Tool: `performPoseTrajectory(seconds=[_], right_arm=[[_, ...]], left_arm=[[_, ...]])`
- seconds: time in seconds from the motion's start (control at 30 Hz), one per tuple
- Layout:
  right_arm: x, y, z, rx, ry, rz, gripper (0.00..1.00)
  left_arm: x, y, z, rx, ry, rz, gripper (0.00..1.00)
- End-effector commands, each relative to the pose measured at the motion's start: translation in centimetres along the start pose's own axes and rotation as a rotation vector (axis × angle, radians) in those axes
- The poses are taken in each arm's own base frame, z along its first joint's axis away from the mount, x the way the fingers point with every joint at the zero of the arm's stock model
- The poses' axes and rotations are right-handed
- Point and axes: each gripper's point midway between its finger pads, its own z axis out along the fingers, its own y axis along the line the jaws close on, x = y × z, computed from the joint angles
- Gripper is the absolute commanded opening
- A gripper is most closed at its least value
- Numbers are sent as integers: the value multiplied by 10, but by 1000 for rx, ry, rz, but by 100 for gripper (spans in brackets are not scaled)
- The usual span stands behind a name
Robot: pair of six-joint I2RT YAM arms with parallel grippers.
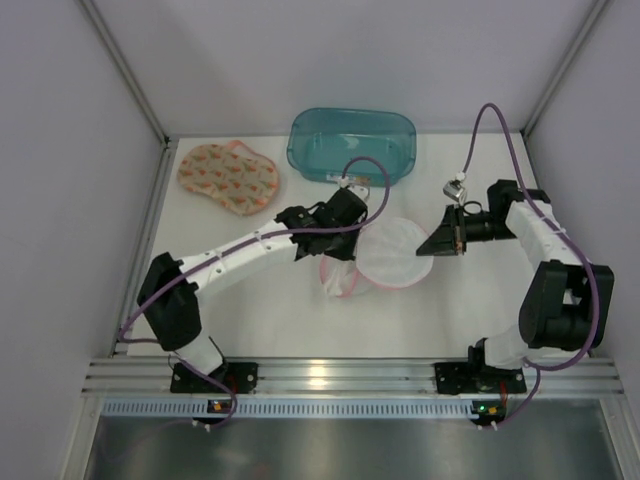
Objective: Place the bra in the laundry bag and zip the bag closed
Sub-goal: Place the bra in the laundry bag.
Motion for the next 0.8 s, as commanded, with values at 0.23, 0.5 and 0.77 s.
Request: performPoseTrajectory(seconds=[0.23, 0.5, 0.77], right_arm=[[-1, 11, -3, -89, -30, 42, 0], [-5, -3, -12, -79, -85, 103, 0], [-6, -2, -12, -95, -83, 122, 0]], left_arm=[[22, 54, 97, -299, 168, -292, 0], [18, 96, 118, -413, 159, -423, 0], [-28, 80, 76, -282, 71, -302, 31]])
